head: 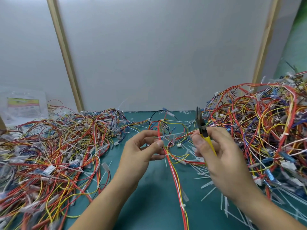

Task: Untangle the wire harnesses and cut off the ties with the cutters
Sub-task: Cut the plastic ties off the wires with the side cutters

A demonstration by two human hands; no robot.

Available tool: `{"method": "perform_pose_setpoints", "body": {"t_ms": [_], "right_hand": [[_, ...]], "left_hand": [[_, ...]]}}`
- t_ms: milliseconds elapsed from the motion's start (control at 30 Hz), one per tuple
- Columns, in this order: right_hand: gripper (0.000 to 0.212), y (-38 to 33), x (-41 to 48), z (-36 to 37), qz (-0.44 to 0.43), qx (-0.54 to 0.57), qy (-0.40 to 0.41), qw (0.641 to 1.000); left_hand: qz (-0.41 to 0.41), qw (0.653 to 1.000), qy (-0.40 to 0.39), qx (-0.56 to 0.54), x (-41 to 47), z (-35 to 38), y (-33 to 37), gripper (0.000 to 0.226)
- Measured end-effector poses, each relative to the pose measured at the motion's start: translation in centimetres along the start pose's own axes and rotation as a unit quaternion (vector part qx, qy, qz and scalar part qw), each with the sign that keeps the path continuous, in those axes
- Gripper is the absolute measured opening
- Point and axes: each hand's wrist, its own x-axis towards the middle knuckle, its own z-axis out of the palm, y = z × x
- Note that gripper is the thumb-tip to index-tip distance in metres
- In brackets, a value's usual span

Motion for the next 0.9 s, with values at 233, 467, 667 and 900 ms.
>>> {"method": "perform_pose_setpoints", "body": {"t_ms": [233, 467, 667, 900], "right_hand": [[0.07, 0.9, -0.8, 0.7, 0.077, -0.092, -0.162, 0.979], [0.068, 1.1, -0.9, 0.8, 0.11, -0.091, -0.173, 0.974], [0.063, 1.2, -0.9, 0.8, 0.103, -0.102, -0.181, 0.973], [0.054, 1.3, -1.0, 0.7, 0.094, -0.103, -0.177, 0.974]], "left_hand": [[0.05, 0.998, 0.01, -0.021, 0.0, 0.2, -0.2, 0.024], [0.067, 0.997, -0.028, -0.03, -0.4, 0.5, 0.1, 0.032], [0.064, 0.996, -0.044, -0.038, -0.6, 0.6, 0.2, 0.031], [0.07, 0.996, -0.047, -0.032, -0.6, 0.6, 0.2, 0.029]]}}
